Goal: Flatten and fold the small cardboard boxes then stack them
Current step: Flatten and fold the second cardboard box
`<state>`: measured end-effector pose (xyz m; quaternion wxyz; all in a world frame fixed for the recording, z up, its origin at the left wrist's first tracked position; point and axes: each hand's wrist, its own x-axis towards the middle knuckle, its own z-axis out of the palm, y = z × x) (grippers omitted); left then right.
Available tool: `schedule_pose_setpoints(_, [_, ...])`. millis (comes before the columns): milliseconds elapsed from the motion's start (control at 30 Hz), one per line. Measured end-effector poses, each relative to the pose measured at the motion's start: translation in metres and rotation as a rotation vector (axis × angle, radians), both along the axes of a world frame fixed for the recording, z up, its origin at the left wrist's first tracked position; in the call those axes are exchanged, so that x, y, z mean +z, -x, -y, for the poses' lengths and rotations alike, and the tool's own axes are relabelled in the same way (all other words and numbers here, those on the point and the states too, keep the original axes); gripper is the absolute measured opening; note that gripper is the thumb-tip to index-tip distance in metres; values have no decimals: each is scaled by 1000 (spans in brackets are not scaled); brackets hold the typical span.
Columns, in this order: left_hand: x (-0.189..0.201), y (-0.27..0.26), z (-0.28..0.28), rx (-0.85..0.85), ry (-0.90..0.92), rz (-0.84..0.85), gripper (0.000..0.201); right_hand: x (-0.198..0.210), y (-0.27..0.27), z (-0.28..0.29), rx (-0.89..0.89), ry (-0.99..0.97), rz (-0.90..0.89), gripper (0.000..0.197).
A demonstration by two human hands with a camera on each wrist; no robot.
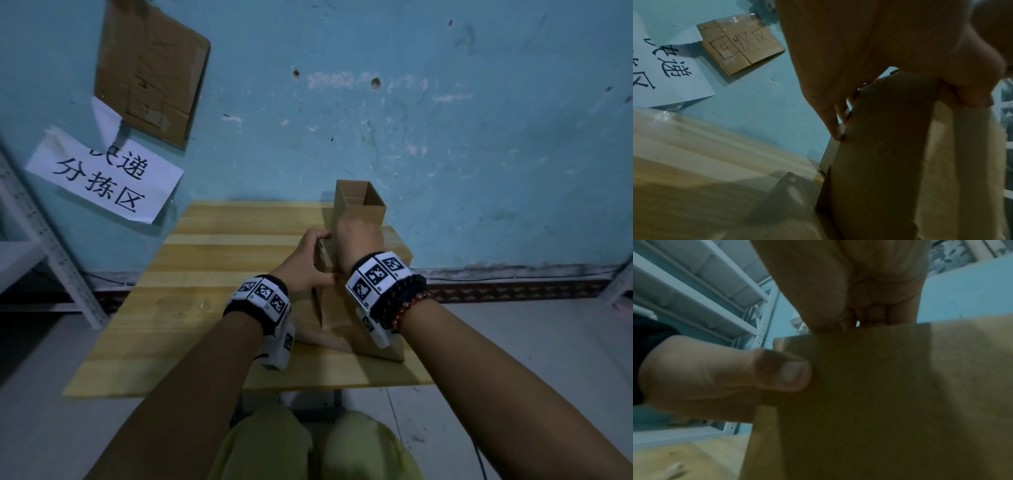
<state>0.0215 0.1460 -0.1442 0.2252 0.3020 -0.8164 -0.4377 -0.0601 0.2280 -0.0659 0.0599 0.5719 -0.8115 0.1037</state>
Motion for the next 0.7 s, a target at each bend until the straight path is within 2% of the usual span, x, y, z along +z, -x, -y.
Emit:
schedule_pose_setpoints(167, [-1, -1, 0, 7, 21, -3, 80, -4, -1, -5, 46, -5, -35, 24])
schedule_pose_setpoints(333, [-4, 1, 1, -5, 13, -17, 82, -6, 10, -6, -47, 74, 253, 18])
schedule_pose_setpoints(433, [-5, 1, 1, 10, 6, -15, 83, -7, 15, -2, -91, 74, 329, 20])
schedule_pose_setpoints(533, [-4, 1, 0, 12, 14, -8, 82, -5, 17, -2, -90, 41, 319, 21])
schedule_pose_setpoints(700, [-3, 1, 0, 4, 23, -3, 84, -4, 9, -6, -72, 39, 177, 18])
